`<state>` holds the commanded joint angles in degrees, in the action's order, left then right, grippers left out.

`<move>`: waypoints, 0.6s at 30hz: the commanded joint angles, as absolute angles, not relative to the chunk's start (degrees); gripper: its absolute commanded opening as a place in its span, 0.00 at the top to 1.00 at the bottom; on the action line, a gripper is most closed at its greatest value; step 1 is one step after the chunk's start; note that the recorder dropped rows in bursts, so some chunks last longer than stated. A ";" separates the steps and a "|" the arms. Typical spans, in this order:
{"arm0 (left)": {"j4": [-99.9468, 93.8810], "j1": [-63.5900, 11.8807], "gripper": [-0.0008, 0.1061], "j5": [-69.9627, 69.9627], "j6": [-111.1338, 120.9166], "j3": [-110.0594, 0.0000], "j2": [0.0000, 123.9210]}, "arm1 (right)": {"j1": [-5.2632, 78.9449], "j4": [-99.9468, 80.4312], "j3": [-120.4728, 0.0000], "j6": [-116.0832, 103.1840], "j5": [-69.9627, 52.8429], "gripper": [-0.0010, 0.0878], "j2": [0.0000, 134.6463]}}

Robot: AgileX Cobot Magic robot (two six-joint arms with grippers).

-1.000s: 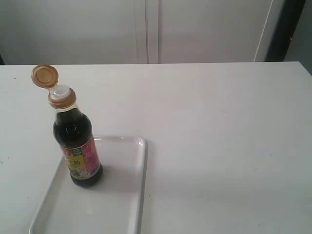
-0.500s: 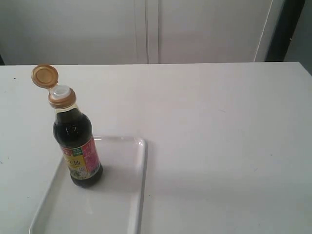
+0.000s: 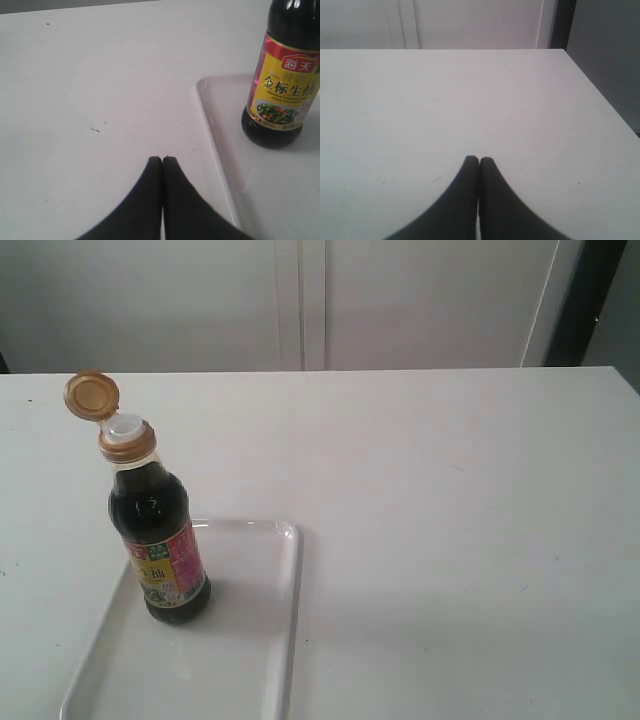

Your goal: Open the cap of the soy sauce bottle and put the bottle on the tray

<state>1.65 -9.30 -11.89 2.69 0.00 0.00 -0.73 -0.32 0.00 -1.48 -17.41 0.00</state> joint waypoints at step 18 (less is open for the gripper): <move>1.65 -9.30 0.99 -11.78 2.69 0.00 0.00 | -0.73 0.00 0.00 -1.48 -18.79 0.99 0.00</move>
